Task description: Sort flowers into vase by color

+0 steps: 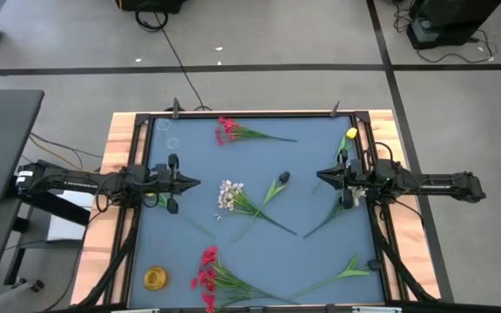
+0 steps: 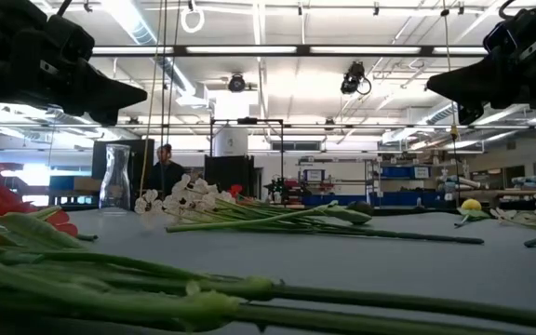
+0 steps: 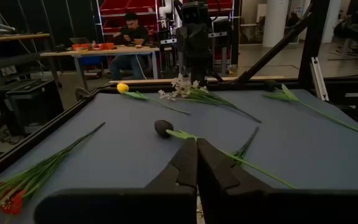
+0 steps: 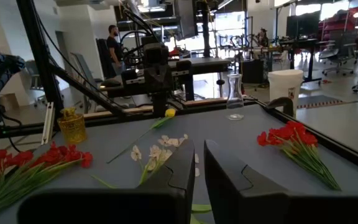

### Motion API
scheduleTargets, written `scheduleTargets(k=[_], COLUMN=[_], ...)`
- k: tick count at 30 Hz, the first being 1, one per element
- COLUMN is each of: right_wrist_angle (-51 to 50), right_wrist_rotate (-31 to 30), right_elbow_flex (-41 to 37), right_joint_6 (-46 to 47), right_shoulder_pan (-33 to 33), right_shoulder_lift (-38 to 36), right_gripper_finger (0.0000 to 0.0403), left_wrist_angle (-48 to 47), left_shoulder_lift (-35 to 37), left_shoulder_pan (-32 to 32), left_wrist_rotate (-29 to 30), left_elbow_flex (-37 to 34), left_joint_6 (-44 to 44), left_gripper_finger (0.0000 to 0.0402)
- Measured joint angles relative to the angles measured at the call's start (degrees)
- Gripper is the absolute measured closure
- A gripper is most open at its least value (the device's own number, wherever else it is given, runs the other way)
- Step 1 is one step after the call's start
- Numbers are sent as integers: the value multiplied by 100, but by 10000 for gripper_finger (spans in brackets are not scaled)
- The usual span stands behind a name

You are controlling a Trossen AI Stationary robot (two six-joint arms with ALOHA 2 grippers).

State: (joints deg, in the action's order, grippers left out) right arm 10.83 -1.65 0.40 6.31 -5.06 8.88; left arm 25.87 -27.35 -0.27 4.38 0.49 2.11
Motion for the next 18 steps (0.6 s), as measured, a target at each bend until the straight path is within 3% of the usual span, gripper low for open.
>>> scheduleTargets(k=[18], right_wrist_angle=[0], right_wrist_rotate=[0], right_elbow_flex=[0], right_joint_6=[-1], right_shoulder_pan=[1], right_shoulder_lift=[0], right_gripper_finger=[357], left_wrist_angle=[43], left_shoulder_lift=[0], left_shoulder_pan=[-2], left_wrist_rotate=[0], left_elbow_flex=[1], left_joint_6=[341], left_gripper_finger=[397])
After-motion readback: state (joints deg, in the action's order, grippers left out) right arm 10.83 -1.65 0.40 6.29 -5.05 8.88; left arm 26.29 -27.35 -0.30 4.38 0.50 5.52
